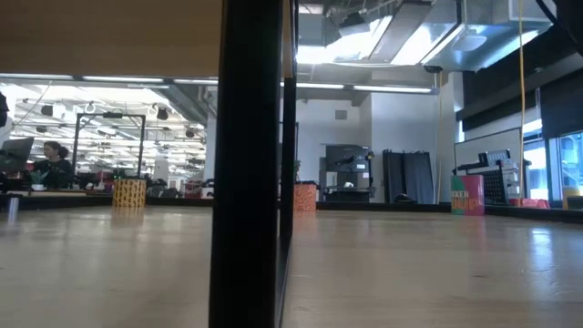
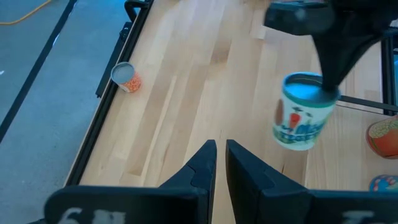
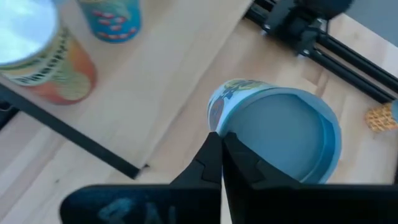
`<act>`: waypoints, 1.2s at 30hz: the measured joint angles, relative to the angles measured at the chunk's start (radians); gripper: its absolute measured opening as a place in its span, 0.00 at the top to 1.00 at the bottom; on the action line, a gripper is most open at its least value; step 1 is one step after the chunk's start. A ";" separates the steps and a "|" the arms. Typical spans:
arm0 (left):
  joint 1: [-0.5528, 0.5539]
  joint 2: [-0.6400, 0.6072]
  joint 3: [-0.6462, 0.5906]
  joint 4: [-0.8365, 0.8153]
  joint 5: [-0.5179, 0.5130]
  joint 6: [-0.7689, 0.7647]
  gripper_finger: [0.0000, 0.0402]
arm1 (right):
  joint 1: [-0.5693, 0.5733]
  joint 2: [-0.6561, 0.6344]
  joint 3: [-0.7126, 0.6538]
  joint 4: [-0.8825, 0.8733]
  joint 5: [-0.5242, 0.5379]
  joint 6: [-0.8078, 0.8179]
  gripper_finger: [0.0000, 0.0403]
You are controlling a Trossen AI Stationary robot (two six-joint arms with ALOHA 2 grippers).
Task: Pick and place cans onto a shelf
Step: Put the canned mixed vegetables on the shelf
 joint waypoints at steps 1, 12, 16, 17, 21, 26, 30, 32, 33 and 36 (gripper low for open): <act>0.000 0.000 0.000 0.000 0.000 0.000 0.93 | 0.005 0.000 0.000 0.000 -0.006 0.000 1.00; 0.000 0.000 0.000 0.000 0.000 -0.024 0.93 | 0.031 0.002 -0.007 -0.032 -0.113 0.064 1.00; 0.000 0.000 0.000 0.000 0.000 -0.061 0.93 | 0.031 0.008 -0.008 -0.078 -0.113 0.091 1.00; 0.000 0.000 0.000 0.000 0.000 -0.062 0.93 | 0.031 0.009 -0.008 -0.085 -0.113 0.092 1.00; 0.000 0.000 0.000 0.000 0.001 -0.089 0.93 | 0.030 0.019 -0.008 -0.084 -0.155 0.093 1.00; 0.000 0.000 0.000 0.000 0.001 -0.106 0.93 | 0.045 0.033 -0.008 -0.081 -0.168 0.084 1.00; 0.000 0.000 0.000 0.000 0.001 -0.106 0.93 | 0.059 0.048 -0.008 -0.092 -0.177 0.077 1.00; 0.000 0.000 0.000 0.000 0.001 -0.106 0.93 | 0.063 0.055 -0.008 -0.092 -0.173 0.072 1.00; 0.000 0.000 0.000 0.000 0.001 -0.106 0.93 | 0.063 0.055 -0.008 -0.094 -0.172 0.072 1.00; 0.000 0.000 0.000 0.000 0.001 -0.106 0.93 | 0.063 0.055 -0.008 -0.094 -0.174 0.071 1.00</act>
